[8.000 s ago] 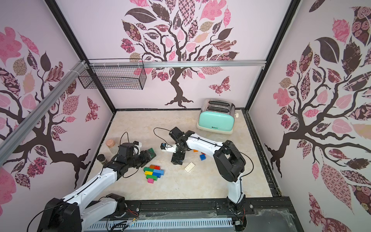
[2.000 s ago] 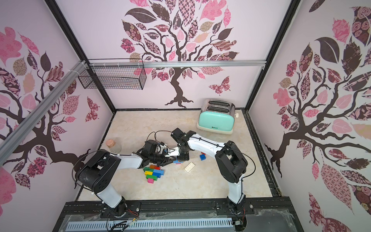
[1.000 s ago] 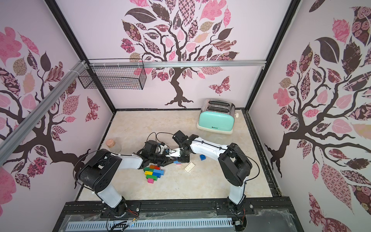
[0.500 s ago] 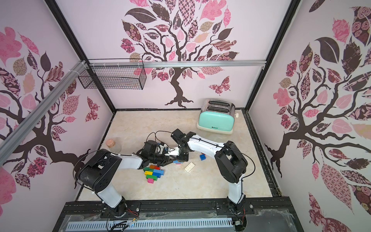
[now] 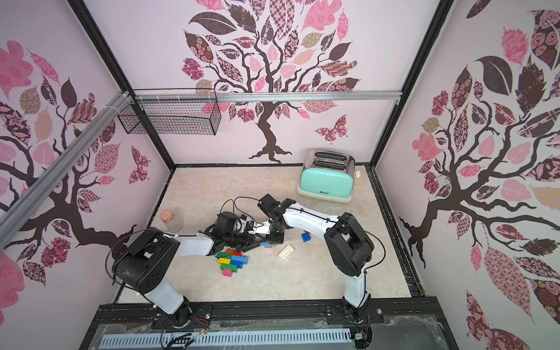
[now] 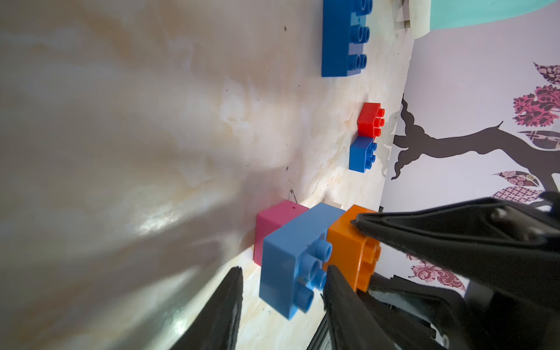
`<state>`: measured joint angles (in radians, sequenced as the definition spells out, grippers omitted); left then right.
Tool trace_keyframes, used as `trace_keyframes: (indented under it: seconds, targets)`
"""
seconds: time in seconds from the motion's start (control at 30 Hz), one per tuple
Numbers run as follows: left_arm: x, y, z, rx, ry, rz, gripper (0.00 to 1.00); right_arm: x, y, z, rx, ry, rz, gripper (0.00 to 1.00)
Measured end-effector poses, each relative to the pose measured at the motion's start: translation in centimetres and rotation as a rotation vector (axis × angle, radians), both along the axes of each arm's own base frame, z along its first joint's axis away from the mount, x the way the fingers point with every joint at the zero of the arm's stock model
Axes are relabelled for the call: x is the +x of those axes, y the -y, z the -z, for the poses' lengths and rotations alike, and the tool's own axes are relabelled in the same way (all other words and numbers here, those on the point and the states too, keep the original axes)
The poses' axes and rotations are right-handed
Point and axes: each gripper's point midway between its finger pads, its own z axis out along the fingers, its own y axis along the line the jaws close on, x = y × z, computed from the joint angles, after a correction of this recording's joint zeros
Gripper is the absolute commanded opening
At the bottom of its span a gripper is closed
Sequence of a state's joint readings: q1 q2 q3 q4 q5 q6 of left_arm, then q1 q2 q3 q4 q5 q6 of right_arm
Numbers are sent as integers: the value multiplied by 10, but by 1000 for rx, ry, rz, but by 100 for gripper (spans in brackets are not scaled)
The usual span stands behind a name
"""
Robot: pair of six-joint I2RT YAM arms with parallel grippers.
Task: Assemble a heart with lego
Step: Assemble the lego brick with the lego brick, then pick up the lego brick from the center of the board.
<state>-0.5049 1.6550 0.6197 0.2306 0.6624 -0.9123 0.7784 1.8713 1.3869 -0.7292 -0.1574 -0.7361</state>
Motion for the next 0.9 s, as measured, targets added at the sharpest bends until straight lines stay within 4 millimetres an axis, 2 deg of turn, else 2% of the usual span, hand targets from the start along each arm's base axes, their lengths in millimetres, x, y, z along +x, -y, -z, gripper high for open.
trace_keyframes:
  seconds: [0.23,0.37,0.5,0.63,0.77,0.9]
  targets:
    - [-2,-5,-8,20,11,-7,50,7,-4,-30,68,70,20,100]
    - [-3,-10,-15,45,23,-22,49,25,-1,-56,151,190,122,99]
    - [0,-17,-25,64,53,-45,49,54,27,-85,237,370,329,99]
    - [3,-25,-32,78,71,-71,48,69,62,-113,357,485,534,99]
    - [6,-31,-32,88,71,-92,48,82,89,-133,452,474,728,99]
    - [8,-35,-32,95,67,-106,48,99,90,-133,500,366,846,99]
